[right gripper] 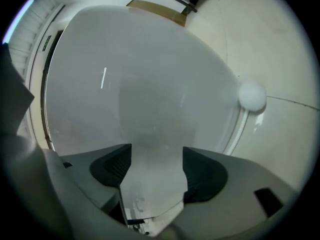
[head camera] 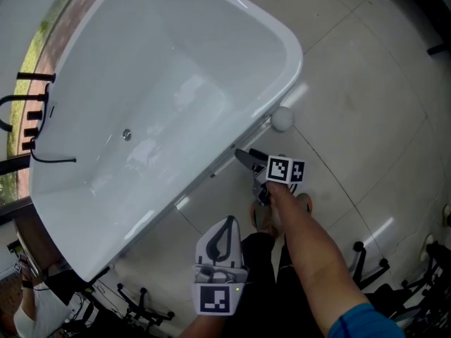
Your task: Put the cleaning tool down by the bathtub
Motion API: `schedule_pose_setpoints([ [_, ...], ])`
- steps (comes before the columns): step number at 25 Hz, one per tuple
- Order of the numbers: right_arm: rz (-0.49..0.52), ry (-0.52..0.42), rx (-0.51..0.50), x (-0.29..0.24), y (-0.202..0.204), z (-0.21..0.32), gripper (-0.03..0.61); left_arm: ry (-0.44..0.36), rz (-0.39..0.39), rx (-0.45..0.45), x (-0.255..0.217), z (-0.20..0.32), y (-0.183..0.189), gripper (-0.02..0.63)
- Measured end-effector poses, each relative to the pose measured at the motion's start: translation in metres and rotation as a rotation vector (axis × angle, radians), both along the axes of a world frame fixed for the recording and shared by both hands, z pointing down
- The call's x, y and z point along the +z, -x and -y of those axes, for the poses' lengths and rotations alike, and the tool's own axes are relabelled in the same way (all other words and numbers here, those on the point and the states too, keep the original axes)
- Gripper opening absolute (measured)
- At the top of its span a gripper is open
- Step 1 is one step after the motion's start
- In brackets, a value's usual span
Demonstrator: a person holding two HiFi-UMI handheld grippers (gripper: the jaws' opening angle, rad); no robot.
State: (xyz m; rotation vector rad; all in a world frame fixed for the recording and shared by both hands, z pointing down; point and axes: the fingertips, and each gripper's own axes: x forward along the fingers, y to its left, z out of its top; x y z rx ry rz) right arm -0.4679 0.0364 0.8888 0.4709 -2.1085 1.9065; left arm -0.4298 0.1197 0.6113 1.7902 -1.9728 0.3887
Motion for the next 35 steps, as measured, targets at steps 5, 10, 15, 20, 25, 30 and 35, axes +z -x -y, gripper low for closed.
schedule_pose_setpoints([
  [5,0.006,-0.037,-0.003,-0.013,-0.043,-0.019,0.232,0.038,-0.018,-0.014,0.012,-0.009,-0.003,0.003],
  [10,-0.025,-0.205,0.045,-0.071,-0.105,-0.023,0.091,0.035,-0.001,0.011,0.003,-0.007,-0.005,0.003],
  [15,-0.122,-0.399,-0.004,-0.151,-0.147,-0.024,0.0,0.008,0.011,0.018,-0.032,0.003,-0.022,0.003],
  [20,-0.146,-0.624,-0.089,-0.267,-0.144,-0.017,0.0,-0.049,-0.015,0.036,-0.098,0.012,-0.022,0.003],
  [25,-0.155,-0.81,-0.069,-0.375,-0.171,-0.007,0.0,-0.092,-0.038,0.136,-0.16,0.024,-0.049,0.003],
  [30,-0.207,-0.912,0.032,-0.458,-0.222,-0.007,0.0,-0.114,-0.056,0.268,-0.213,0.023,-0.089,0.003],
  [35,-0.32,-0.951,0.166,-0.511,-0.284,-0.021,0.0,-0.12,-0.129,0.416,-0.245,0.02,-0.135,0.003],
])
